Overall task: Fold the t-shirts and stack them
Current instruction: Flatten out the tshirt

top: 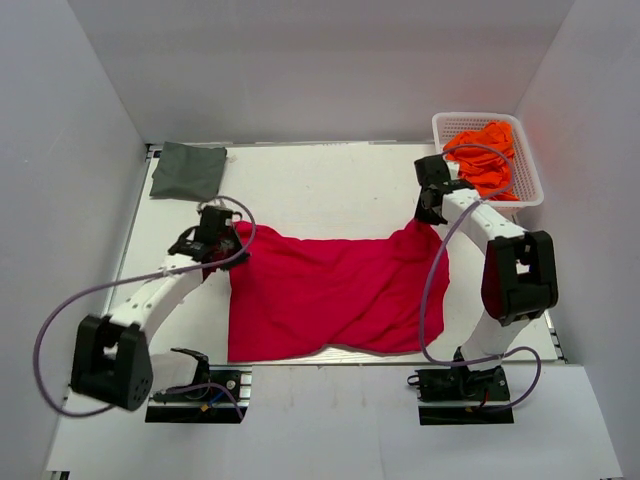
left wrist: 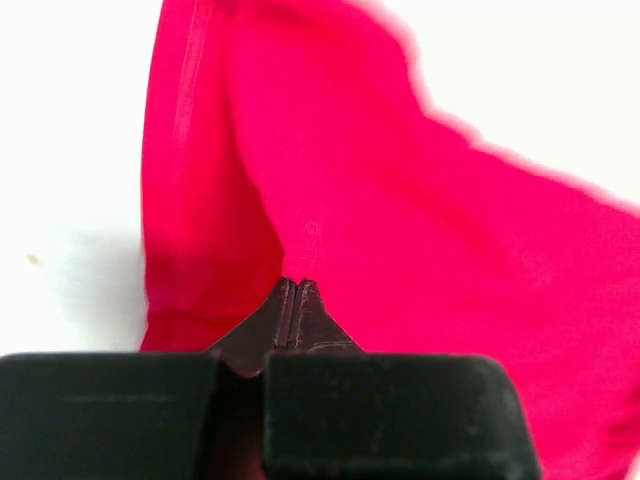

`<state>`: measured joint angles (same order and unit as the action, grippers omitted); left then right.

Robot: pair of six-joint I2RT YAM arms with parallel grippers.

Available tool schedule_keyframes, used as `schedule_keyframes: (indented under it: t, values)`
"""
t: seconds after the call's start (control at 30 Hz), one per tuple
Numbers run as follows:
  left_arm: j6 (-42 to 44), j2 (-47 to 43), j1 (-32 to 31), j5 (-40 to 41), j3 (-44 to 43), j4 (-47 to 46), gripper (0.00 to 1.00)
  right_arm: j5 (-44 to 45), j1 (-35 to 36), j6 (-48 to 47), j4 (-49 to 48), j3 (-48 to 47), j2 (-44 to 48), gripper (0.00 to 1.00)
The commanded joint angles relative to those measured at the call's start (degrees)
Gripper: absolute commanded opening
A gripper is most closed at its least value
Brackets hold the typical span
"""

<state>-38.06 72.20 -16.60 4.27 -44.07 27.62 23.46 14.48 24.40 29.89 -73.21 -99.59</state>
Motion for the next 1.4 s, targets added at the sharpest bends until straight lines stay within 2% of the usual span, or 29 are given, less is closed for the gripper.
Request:
schedule_keyframes:
  t: [0.0,0.2,0.37,0.53,0.7,0.8,0.9,1.03,1.17,1.23,1.37]
  values:
    - [1.1,-8.3,0.3,5.4,-7.2,-0.7,0.00,4.0,-0.9,0.7,2.6,-4.0,7.5,0.00]
    - [2.2,-10.8,0.3,16.0,-20.5,-0.1,0.00,11.7,-2.7,-0.3,5.9,-5.4,19.7,0.00]
    - [2.2,-13.0,0.3,25.3,-28.5,3.0,0.00,16.2,-3.1,-3.8,4.4,-7.9,31.7,0.00]
    - [5.3,-19.2,0.3,29.6,-35.5,3.5,0.00,19.1,-3.2,-8.1,2.9,-14.3,38.9,0.00]
    - [11.3,-23.4,0.3,24.8,-41.3,1.0,0.00,13.0,-3.1,-10.8,1.0,-21.4,45.1,0.00]
    - [9.5,-26.7,0.3,24.8,-42.8,-0.4,0.00,10.0,-3.0,-12.6,-1.0,-22.6,49.9,0.00]
    - [10.8,-28.2,-0.2,20.9,-45.5,-2.6,0.00,7.2,-3.1,-14.0,-0.6,-28.0,51.9,0.00]
    - [13.6,-28.2,-0.2,17.0,-56.4,2.2,0.00,2.0,-3.1,-17.3,0.3,-36.1,53.3,0.00]
    - [14.9,-28.8,-0.2,14.5,-63.1,4.1,0.00,-2.4,-3.1,-18.8,0.3,-45.1,54.4,0.00]
    - [14.9,-29.4,0.3,13.1,-66.0,5.5,0.00,-5.3,-3.2,-18.7,-0.1,-46.6,55.2,0.00]
    - [14.9,-30.6,0.3,9.4,-68.8,6.0,0.00,-5.5,-3.2,-19.4,-2.4,-47.9,56.2,0.00]
